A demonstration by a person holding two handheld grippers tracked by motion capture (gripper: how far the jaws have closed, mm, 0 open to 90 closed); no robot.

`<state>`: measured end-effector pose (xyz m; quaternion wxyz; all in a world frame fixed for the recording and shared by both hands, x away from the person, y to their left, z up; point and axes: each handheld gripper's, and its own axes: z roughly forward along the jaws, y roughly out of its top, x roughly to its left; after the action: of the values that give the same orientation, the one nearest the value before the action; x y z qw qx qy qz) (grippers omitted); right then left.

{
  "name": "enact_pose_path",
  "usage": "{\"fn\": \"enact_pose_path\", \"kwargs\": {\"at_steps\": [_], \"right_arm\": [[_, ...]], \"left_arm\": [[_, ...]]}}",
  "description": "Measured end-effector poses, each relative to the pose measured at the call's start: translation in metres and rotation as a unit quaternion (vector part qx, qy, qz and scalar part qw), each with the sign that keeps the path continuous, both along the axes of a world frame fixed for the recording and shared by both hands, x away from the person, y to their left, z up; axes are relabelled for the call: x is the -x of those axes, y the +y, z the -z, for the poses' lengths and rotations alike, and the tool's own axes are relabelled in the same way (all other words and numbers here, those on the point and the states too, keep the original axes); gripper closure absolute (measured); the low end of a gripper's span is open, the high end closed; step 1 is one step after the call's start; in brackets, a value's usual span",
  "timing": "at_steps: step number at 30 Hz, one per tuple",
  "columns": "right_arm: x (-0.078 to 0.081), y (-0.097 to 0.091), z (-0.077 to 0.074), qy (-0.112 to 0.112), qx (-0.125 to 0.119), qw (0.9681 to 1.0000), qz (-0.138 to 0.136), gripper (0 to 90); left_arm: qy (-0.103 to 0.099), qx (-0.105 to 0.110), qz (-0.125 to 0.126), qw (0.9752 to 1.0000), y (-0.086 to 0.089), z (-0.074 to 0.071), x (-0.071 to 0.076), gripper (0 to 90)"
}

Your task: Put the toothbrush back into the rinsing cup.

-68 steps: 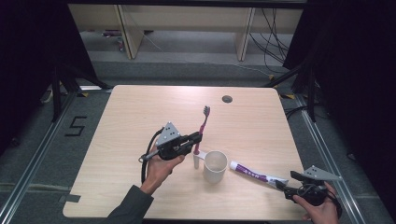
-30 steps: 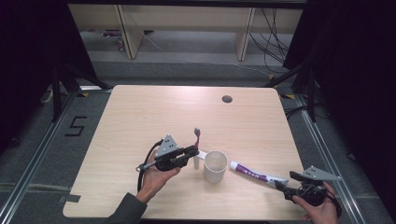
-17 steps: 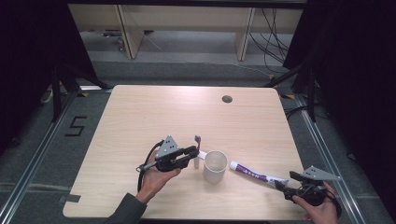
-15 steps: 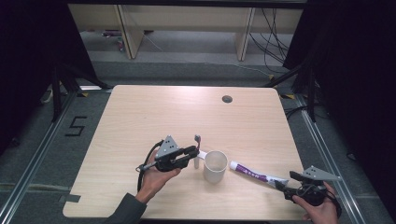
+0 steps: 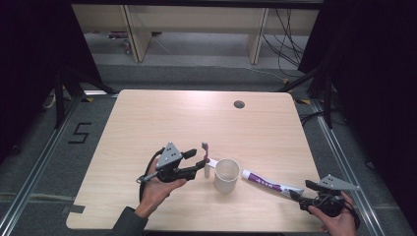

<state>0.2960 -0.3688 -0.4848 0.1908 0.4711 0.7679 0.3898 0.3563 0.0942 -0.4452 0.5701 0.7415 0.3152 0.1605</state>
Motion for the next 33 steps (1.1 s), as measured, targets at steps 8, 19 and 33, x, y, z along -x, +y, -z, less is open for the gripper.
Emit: {"fn": "enact_pose_path", "kwargs": {"at_steps": [8, 19, 33], "right_arm": [[0.000, 0.000, -0.001, -0.002, -0.001, 1.0000, -0.001, 24.9], [0.001, 0.001, -0.002, -0.005, 0.001, 1.0000, -0.004, 25.0], [0.004, 0.003, -0.002, -0.007, -0.008, 0.9999, -0.011, 24.1]], "left_arm": [[0.009, 0.002, -0.008, 0.9999, 0.013, 0.000, 0.010, 38.2], [0.038, -0.021, -0.001, 0.9991, 0.022, 0.016, 0.024, 31.0], [0.072, -0.058, -0.020, 0.9955, 0.040, 0.037, 0.039, 26.3]]}}
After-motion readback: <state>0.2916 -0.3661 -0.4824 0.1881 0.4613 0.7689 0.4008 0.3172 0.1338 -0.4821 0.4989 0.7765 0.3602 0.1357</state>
